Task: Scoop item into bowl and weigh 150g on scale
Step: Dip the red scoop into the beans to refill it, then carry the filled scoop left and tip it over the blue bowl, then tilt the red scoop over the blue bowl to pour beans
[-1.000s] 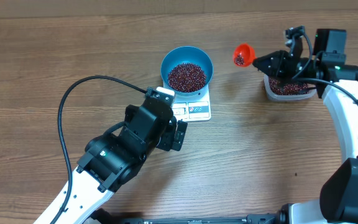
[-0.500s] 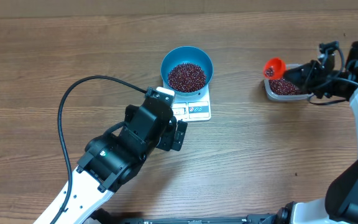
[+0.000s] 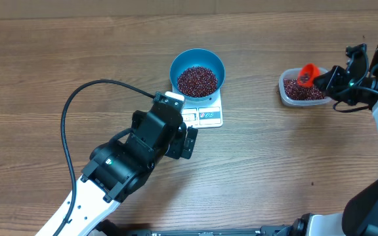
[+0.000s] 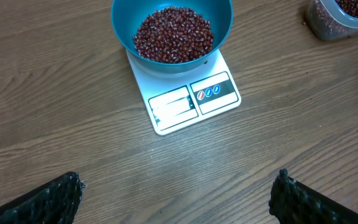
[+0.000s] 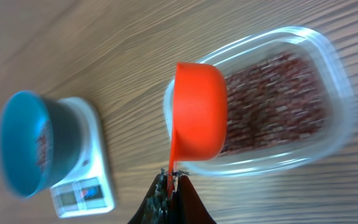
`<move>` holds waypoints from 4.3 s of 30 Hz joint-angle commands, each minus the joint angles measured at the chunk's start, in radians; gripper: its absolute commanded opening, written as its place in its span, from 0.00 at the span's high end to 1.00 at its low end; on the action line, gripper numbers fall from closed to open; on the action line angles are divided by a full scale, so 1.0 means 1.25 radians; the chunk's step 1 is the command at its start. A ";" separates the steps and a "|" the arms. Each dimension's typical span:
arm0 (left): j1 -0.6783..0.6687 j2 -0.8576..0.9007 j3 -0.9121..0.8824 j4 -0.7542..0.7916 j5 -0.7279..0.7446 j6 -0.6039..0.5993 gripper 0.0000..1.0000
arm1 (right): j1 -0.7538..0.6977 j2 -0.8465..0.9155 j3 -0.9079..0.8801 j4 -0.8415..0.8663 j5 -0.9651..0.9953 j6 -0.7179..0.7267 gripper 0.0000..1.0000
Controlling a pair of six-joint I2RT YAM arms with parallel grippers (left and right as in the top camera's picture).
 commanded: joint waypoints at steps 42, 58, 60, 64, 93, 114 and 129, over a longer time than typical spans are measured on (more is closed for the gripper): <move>0.000 0.004 -0.001 0.003 0.004 0.015 0.00 | 0.357 -0.029 0.004 0.107 0.457 0.026 0.96; 0.000 0.004 -0.001 0.003 0.004 0.015 0.00 | 0.595 -0.021 0.004 0.329 0.393 -0.031 0.96; 0.000 0.004 -0.001 0.003 0.004 0.015 0.00 | 0.608 -0.013 0.004 0.331 0.393 -0.031 0.96; 0.000 0.004 -0.001 0.003 0.004 0.015 0.01 | 0.619 0.008 0.004 0.339 0.341 -0.031 0.96; 0.000 0.004 -0.001 0.003 0.004 0.015 0.00 | 0.622 0.117 0.004 0.311 0.182 -0.030 0.96; 0.000 0.004 -0.001 0.003 0.004 0.015 0.01 | 0.624 0.161 0.004 0.338 0.182 -0.031 0.96; 0.000 0.004 -0.001 0.003 0.004 0.015 0.01 | 0.624 0.173 0.004 0.350 0.280 -0.037 0.96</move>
